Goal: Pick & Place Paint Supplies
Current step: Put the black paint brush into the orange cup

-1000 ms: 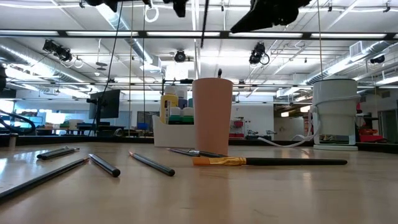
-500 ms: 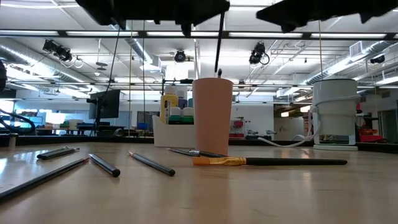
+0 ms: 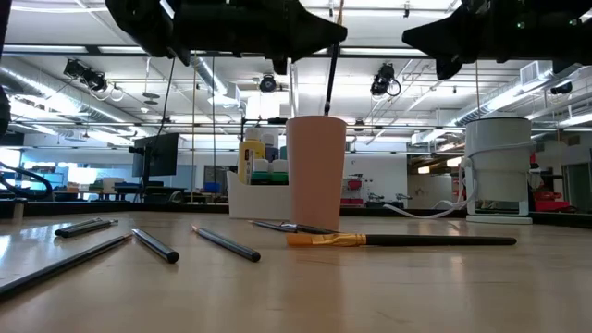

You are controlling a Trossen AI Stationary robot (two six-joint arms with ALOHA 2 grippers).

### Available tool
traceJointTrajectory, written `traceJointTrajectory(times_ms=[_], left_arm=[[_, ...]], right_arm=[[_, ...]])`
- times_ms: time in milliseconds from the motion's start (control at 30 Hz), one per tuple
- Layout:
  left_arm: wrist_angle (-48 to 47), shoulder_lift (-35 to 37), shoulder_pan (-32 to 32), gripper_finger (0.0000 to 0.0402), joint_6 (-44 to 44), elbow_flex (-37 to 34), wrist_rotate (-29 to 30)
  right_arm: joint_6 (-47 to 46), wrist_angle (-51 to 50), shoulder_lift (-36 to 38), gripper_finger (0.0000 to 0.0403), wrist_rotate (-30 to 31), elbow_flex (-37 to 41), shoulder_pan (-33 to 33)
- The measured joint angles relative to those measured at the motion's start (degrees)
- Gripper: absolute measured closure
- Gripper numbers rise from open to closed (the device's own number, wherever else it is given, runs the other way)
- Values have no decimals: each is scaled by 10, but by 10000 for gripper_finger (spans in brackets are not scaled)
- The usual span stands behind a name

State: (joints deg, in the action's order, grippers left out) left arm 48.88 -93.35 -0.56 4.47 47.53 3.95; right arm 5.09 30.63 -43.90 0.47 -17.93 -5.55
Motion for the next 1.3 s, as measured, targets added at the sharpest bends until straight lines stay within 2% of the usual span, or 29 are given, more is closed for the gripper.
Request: traceJointTrajectory(times_ms=[233, 433, 633, 767, 1067, 1300], left_arm=[[-14, -5, 0, 368, -5, 0, 5], [-34, -5, 0, 366, 0, 0, 14], [-28, -5, 0, 348, 1, 0, 27], [-27, -5, 0, 332, 12, 0, 59], [-31, 9, -9, 294, 19, 4, 62], [-62, 56, -37, 280, 51, 8, 80]], right_arm=[[-45, -5, 0, 376, 1, 0, -13], [-47, -11, 0, 376, 1, 0, -13], [-84, -19, 0, 371, 0, 0, -13], [-109, -24, 0, 351, 3, 0, -13], [-119, -20, -1, 290, 5, 0, -13], [-186, -10, -1, 272, -1, -1, -13]])
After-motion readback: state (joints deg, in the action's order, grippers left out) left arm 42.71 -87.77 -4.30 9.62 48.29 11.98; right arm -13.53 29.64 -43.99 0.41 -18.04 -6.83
